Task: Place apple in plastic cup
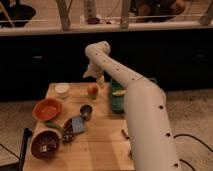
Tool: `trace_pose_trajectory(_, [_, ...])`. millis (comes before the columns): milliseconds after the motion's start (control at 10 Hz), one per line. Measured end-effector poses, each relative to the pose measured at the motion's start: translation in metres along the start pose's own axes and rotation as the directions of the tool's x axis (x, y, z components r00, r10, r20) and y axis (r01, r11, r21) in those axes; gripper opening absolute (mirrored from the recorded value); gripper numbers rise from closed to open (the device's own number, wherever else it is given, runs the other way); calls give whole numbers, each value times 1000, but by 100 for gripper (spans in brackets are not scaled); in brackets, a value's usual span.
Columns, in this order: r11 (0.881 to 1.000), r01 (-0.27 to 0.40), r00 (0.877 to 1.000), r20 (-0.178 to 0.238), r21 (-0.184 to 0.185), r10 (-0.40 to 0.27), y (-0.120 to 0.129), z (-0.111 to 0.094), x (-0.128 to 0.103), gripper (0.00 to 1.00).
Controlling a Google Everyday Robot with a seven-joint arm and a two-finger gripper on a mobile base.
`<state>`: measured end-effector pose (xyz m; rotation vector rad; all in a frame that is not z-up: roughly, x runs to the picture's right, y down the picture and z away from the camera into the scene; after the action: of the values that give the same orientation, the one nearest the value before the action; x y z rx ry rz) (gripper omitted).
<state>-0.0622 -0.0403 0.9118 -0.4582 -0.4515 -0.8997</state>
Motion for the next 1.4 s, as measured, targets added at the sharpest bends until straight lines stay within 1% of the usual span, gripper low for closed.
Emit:
trace_pose_trajectory(200, [1000,-1,1000,-2,7,1,1,-2,2,80])
trace_pose_trajectory(1400, [1000,3,1000,0,8,-3,-1,-2,-1,80])
